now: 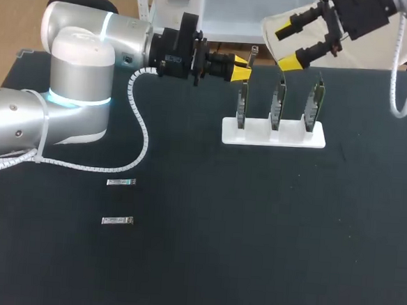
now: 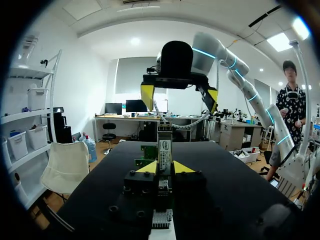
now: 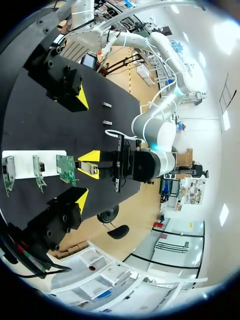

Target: Pick up the optical module with the left hand, and insert it into the network port with the right hand.

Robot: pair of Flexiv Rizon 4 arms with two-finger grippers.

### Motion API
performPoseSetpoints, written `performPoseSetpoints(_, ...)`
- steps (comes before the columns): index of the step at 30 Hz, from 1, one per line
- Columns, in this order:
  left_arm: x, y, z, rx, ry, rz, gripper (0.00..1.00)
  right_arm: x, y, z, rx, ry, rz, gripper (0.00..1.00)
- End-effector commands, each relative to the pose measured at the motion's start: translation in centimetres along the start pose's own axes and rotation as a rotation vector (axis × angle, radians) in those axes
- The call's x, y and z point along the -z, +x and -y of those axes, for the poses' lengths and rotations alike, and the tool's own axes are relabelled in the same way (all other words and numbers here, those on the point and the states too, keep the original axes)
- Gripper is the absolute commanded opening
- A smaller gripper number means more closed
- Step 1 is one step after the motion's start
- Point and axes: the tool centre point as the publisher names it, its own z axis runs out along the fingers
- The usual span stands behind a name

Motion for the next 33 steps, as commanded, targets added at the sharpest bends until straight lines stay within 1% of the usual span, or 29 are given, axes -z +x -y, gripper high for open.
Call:
performPoseSetpoints(1, 0.0, 0.1, -0.2, 0.000, 0.004, 0.001, 0.00, -0.6, -0.3, 1.2, -0.006, -0.032, 0.015, 1.00)
performPoseSetpoints(11, 0.0, 0.1, -0.2, 0.000, 0.004, 0.001, 0.00, -1.9, 0.0, 1.3, -0.048, -0.025, 0.033, 1.00)
performPoseSetpoints(14, 0.0, 0.1, -0.2, 0.000, 0.004, 0.001, 0.00, -2.3, 0.1, 1.4, -0.058, -0.006, 0.037, 1.00)
performPoseSetpoints(25, 0.0, 0.1, -0.2, 0.000, 0.004, 0.001, 0.00, -3.3, 0.2, 1.7, -0.068, -0.004, 0.033, 1.00)
performPoseSetpoints(33, 0.0, 0.1, -0.2, 0.000, 0.004, 0.001, 0.00, -4.3, 0.0, 2.5, -0.073, -0.015, 0.038, 1.00)
